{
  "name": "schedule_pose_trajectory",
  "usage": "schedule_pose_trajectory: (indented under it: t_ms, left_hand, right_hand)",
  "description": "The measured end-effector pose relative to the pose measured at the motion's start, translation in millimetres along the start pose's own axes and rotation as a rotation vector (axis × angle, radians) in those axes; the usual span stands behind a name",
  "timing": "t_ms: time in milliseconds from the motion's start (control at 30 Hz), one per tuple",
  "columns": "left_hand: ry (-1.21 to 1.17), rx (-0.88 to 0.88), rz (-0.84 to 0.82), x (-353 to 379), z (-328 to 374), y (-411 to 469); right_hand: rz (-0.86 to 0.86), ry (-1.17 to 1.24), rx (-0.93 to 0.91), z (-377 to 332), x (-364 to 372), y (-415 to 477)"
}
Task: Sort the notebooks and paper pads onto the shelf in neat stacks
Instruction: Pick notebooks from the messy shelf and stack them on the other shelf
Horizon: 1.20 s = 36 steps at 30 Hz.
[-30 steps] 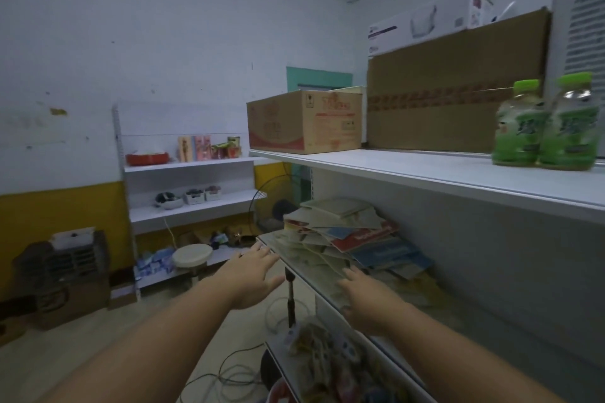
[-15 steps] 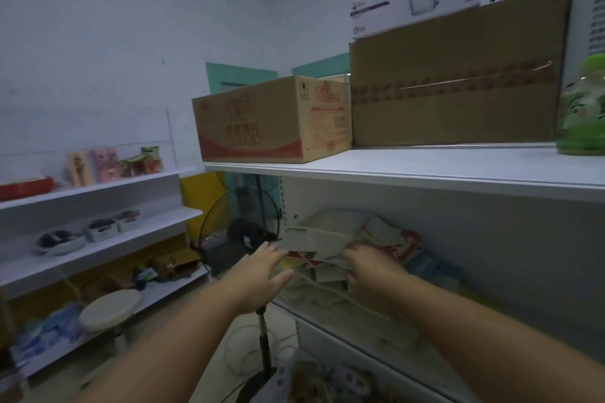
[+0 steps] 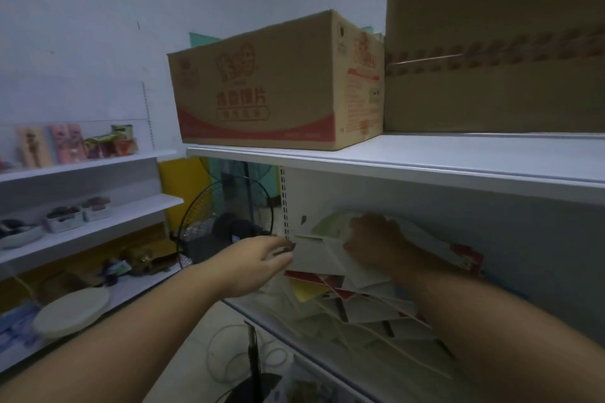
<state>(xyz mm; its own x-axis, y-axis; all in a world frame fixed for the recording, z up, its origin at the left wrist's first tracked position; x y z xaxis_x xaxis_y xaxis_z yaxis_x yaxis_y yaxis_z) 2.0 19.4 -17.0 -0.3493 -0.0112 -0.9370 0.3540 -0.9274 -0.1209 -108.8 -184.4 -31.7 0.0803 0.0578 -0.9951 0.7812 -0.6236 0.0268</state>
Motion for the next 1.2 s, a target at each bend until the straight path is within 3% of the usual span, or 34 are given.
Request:
schedule_pose_trajectory:
  t_ms: [233, 367, 467, 600, 667, 733, 800, 867, 900, 967, 1000, 1067, 1133, 1200]
  left_hand:
    - [-0.164, 0.099, 0.049, -3, -31, 42]
    - [-0.295, 0.241, 0.09, -16, -33, 62]
    - [-0.629, 0.27, 0.078, -23, -38, 75]
    - [-1.267, 0.218, -0.139, -27, -59, 83]
    - [-1.513, 0.166, -0.423, -21, -80, 91]
    - [-1.766, 0.177, -0.78, -8, -103, 95]
    - [-1.963, 0.32, -1.105, -2, -110, 85]
    - [-1.933, 0.401, -0.952, 13, -123, 98]
    - [-1.898, 0.439, -0.962, 20, -128, 101]
    - [-1.874, 0.691, -0.973, 12, -117, 80]
    - [-1.854, 0.703, -0.979, 10, -114, 74]
    - [-1.793, 0.481, -0.97, 19, -119, 78]
    - [-1.689, 0.314, -0.708, 15, -125, 71]
    - [-1.573, 0.166, -0.549, 15, -123, 71]
  right_hand:
    - [-0.057, -0.22, -0.082, 13, -5, 10]
    - [0.004, -0.282, -0.028, 3, -10, 5]
    - [0.183, -0.232, 0.069, -1, -18, 6]
    - [0.596, 0.002, 0.062, -4, -31, -7]
    - [0.759, -0.006, -0.029, -28, -31, -25]
    - [0.812, -0.017, -0.189, -65, -23, -43]
    - [0.819, -0.041, -0.348, -95, -14, -58]
    - [0.784, -0.067, -0.408, -112, -4, -69]
    - [0.769, -0.085, -0.4, -115, 2, -72]
    - [0.716, -0.147, -0.332, -116, 11, -77]
    - [0.683, -0.169, -0.235, -112, 13, -78]
    - [0.532, -0.088, 0.113, -90, 20, -72]
    - [0.236, 0.111, 0.48, -64, 30, -68]
    - [0.016, 0.2, 0.631, -55, 38, -66]
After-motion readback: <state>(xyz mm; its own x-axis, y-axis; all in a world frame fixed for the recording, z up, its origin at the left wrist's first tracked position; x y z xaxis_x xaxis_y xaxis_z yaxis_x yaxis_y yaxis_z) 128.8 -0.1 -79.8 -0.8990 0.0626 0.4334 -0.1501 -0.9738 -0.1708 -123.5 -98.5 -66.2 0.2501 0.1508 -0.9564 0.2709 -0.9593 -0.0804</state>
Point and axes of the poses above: each hand's wrist, its own y-axis towards the middle knuckle, its own x-axis out of the palm, z = x × y, the point moved 3 cm from there along y, towards the middle knuckle, and after that the axes turned 12 degrees about -z, right-handed, at the moved point
